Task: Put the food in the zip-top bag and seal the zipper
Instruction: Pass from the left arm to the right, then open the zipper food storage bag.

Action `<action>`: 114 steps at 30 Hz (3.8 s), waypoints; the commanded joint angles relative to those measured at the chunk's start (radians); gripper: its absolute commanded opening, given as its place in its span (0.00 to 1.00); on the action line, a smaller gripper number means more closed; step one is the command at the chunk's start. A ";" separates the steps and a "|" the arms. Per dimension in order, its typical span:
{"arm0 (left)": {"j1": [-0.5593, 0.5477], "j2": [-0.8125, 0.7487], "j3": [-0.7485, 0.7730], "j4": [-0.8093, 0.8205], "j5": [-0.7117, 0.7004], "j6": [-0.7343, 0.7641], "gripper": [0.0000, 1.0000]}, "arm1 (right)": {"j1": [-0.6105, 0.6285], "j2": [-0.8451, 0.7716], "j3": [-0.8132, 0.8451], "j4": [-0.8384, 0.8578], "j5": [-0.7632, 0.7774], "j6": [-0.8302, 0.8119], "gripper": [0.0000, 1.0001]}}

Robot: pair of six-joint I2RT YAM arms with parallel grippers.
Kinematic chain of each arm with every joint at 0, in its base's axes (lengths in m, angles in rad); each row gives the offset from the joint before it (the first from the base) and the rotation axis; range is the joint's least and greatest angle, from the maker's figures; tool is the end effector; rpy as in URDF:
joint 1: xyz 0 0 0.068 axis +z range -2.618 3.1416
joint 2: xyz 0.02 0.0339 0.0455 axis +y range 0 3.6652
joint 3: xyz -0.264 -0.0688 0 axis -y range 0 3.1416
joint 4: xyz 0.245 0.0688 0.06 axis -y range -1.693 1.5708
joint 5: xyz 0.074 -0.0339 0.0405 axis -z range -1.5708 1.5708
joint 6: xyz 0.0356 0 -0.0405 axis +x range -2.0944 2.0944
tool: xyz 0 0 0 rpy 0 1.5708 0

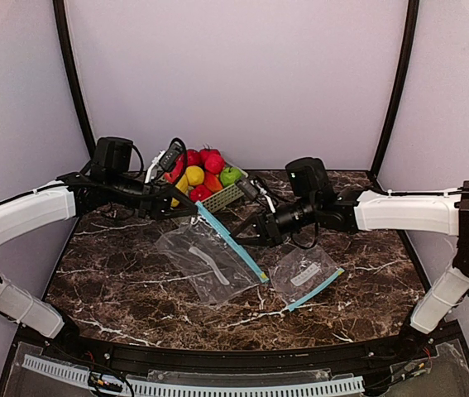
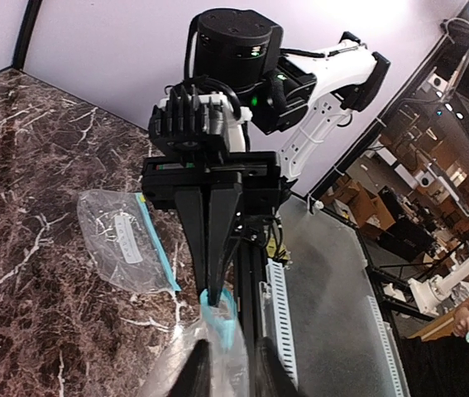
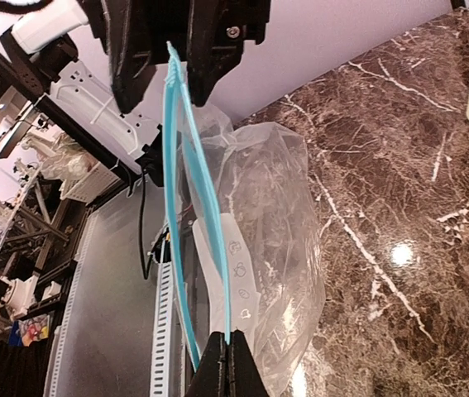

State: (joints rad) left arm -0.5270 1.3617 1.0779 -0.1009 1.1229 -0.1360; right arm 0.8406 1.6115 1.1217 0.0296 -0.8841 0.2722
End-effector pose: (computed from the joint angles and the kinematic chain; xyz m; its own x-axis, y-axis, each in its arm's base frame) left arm 0.2432 -0.1787 0.3272 -0.4488 0.1932 -0.8725 0.8873 -0.0199 -0.4608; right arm 0.2207 0.2878 0.2721 -0.5366 -0.3438 -0.7706 -0.8205 -0.0010 0.5717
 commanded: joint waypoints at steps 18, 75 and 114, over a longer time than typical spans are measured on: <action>-0.077 -0.212 -0.182 0.076 -0.714 -0.236 0.81 | -0.003 -0.170 0.112 -0.500 1.027 -0.038 0.00; -0.256 0.249 -0.333 0.564 -0.912 -0.755 0.16 | 0.137 0.158 0.152 -0.167 0.839 0.167 0.00; -0.405 0.043 -0.116 0.124 -1.177 -0.546 0.01 | 0.196 0.255 0.324 -0.397 1.318 0.160 0.54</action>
State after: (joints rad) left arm -0.9260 1.4544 0.9501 0.0696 -0.0360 -0.6907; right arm 1.0286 1.8236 1.3857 -0.2962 0.3164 0.4046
